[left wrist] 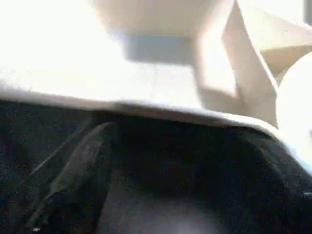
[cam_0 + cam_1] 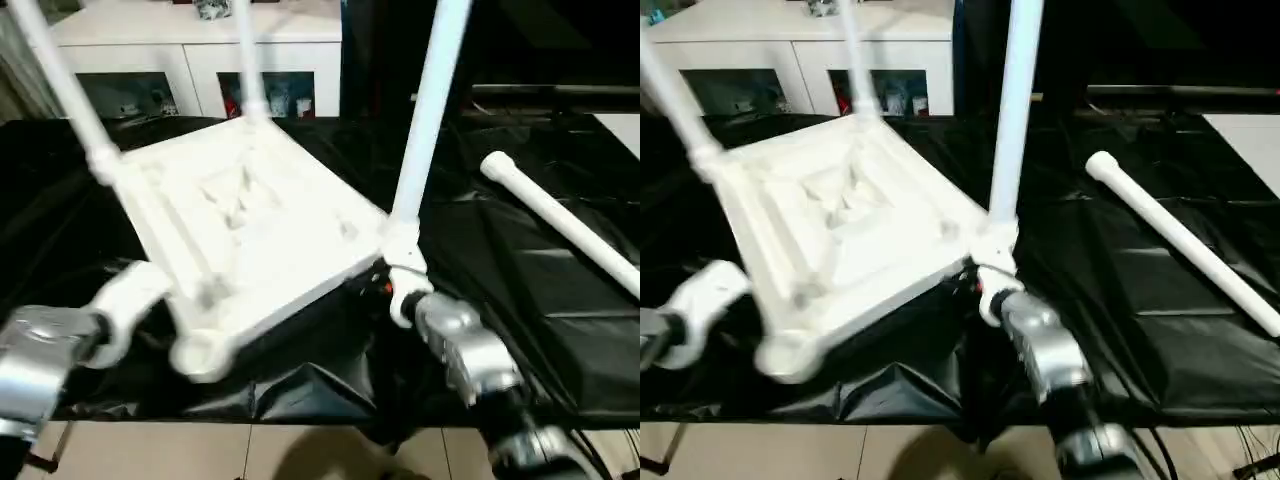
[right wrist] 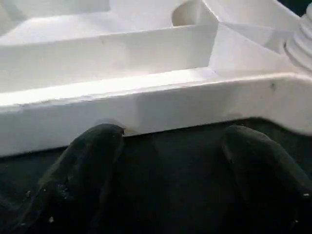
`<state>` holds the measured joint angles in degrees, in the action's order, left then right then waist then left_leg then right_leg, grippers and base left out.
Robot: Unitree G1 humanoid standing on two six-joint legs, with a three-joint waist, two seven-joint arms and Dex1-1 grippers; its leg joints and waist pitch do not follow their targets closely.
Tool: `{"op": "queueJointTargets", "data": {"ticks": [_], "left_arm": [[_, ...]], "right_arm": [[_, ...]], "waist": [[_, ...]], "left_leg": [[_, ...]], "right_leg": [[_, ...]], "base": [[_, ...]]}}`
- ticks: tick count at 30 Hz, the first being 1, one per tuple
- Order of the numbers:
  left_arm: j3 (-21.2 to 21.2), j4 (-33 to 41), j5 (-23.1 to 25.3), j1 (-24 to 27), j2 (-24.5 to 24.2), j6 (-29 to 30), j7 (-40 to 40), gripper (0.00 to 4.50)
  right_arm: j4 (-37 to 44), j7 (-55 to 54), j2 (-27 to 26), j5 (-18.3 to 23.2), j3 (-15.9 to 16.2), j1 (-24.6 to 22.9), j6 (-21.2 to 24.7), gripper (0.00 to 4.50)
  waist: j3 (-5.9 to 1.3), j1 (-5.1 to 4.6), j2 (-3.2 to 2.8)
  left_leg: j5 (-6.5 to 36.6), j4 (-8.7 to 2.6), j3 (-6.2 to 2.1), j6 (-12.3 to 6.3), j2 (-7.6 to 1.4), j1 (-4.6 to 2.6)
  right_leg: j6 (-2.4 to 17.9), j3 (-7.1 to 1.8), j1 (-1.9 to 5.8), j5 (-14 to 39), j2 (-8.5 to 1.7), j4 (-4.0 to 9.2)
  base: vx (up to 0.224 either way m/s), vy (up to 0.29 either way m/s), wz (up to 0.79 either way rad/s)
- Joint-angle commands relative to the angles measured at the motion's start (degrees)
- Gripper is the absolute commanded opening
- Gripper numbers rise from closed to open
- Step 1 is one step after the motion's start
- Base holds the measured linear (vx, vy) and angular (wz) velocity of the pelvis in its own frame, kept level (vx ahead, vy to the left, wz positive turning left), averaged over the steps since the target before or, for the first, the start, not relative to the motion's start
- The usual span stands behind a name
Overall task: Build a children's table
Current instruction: Rotate table base
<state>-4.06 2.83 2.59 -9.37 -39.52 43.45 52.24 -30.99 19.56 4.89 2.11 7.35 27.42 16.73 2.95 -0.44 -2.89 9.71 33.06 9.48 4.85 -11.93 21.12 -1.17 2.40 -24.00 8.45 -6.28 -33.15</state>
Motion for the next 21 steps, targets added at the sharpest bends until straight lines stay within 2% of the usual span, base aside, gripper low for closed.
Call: {"op": "queueJointTargets", "data": {"ticks": [1, 3, 5, 9, 10, 11, 16, 17, 18, 19, 20, 21], "left_arm": [[-1.67, -1.23, -0.14, -0.55, 0.78, -0.84, 0.62, 4.24], [-2.29, -2.29, -0.13, -1.03, 1.71, -1.31, 0.09, 4.46], [-2.48, -3.27, -0.33, -2.02, 3.3, -2.09, -1.21, 4.49], [-2.71, -5.75, -1.28, -4.95, 8.21, -3.68, -5.62, 4.49], [-2.61, -6.2, -1.44, -5.43, 9.21, -3.9, -6.3, 4.49], [-2.87, -7.26, -1.08, -6.27, 10.59, -4.91, -7.44, 4.49], [-4.3, -11.39, 0.18, -9.11, 14.33, -9.17, -10.19, 4.49], [-4.63, -14.03, 0.8, -10.81, 15.99, -12.07, -11.87, 4.49], [-4.69, -14.88, 1.05, -11.35, 16.46, -13.27, -12.51, 4.49], [-4.44, -16.02, 0.94, -12.14, 17.45, -15.15, -13.35, 4.49], [-4.11, -17.1, 0.63, -12.87, 18.56, -16.99, -14.08, 4.49], [-3.76, -17.62, 0.1, -13.32, 19.52, -18.17, -14.36, 4.49]], "right_arm": [[-1.39, 1.33, -1.43, 0.63, 0.88, 2.25, -2.6, 3.89], [-3.26, 1.47, -1.6, 0.57, 0.83, 3.46, -4.41, 3.89], [-3.67, 1.98, -1.85, 1.14, 0.43, 4.17, -5.4, 3.89], [-2.97, 2.96, -1.79, 1.97, -0.85, 4.36, -6.67, 3.89], [-2.22, 2.82, -1.64, 2.07, -1.1, 4.08, -6.49, 3.89], [-0.74, 2.47, -1.15, 2.05, -1.54, 3.44, -6.09, 3.89], [7.27, -0.61, 2.06, 0.64, -2.93, 0.23, -2.57, 3.89], [11.34, -2.23, 3.56, 0.26, -4.27, -1.31, -0.1, 3.89], [12.53, -2.5, 3.95, 0.32, -4.72, -1.78, 0.62, 3.89], [14.37, -2.54, 4.43, 0.75, -5.45, -2.49, 1.89, 3.89], [15.79, -2.3, 4.72, 1.24, -6.2, -3.05, 3.01, 3.89], [16.89, -2.14, 4.9, 1.64, -6.71, -3.45, 4.23, 3.89]], "waist": [[-3.29, 0.17, -0.21], [-3.48, -0.16, -0.18], [-3.43, -0.28, 0.01], [-3.56, -0.02, 0.35], [-3.59, 0.15, 0.18], [-3.57, 0.23, 0.42], [-3.96, 1.44, 0.5], [-3.88, 1.55, 0.34], [-4.06, 2.19, 0.09], [-4.19, 2.41, 0.04], [-4.22, 2.61, 0.26], [-4.23, 2.6, 0.07]], "left_leg": [[26.23, -4.57, 0.16, 1.18, 0.52, -0.48], [24.8, -4.53, 0.1, 0.93, 0.55, -0.23], [25.26, -4.37, 0.32, 0.59, 0.51, -0.62], [23.63, -4.29, 0.5, 0.04, 0.44, -0.5], [23.52, -4.25, 0.51, 0.03, 0.45, -0.62], [22.83, -4.27, 0.59, -0.08, 0.48, -0.4], [19.41, -3.98, 0.87, -0.24, 0.38, -0.71], [18.49, -4.05, 0.96, -0.17, 0.48, -0.53], [17.48, -3.79, 1.1, -0.21, 0.56, -0.91], [17.18, -3.67, 1.17, -0.09, 0.49, -1.08], [16.58, -3.67, 1.23, -0.25, 0.53, -0.87], [15.78, -3.75, 1.12, -0.31, 0.6, -0.43]], "right_leg": [[9.24, -0.38, 1.96, 25.08, -0.26, 4.2], [9.77, -0.34, 2.29, 23.9, -0.3, 3.87], [10.09, -0.4, 1.89, 23.78, -0.08, 4.04], [10.59, -0.49, 2.11, 22.16, -0.05, 3.84], [10.47, -0.49, 2.06, 22.39, -0.05, 3.86], [10.33, -0.51, 2.19, 21.86, 0.05, 3.93], [10.07, -0.78, 2.13, 18.05, 0.2, 3.6], [10.08, -0.82, 2.3, 17.16, 0.35, 3.62], [9.67, -0.91, 2.17, 15.89, 0.54, 3.74], [9.87, -0.99, 2.06, 14.81, 0.49, 3.52], [10.07, -1.03, 2.28, 13.76, 0.49, 3.42], [10.06, -0.95, 2.65, 13.21, 0.38, 3.31]], "base": [[0.0, 0.0, 0.0], [0.0, 0.0, 0.0], [0.0, 0.0, 0.0], [0.0, 0.0, 0.0], [0.0, 0.0, 0.0], [0.0, 0.0, 0.0], [0.0, 0.0, 0.0], [0.0, 0.0, 0.0], [0.0, 0.0, 0.0], [0.0, 0.0, 0.0], [0.0, 0.0, 0.0], [0.0, 0.0, 0.0]]}}
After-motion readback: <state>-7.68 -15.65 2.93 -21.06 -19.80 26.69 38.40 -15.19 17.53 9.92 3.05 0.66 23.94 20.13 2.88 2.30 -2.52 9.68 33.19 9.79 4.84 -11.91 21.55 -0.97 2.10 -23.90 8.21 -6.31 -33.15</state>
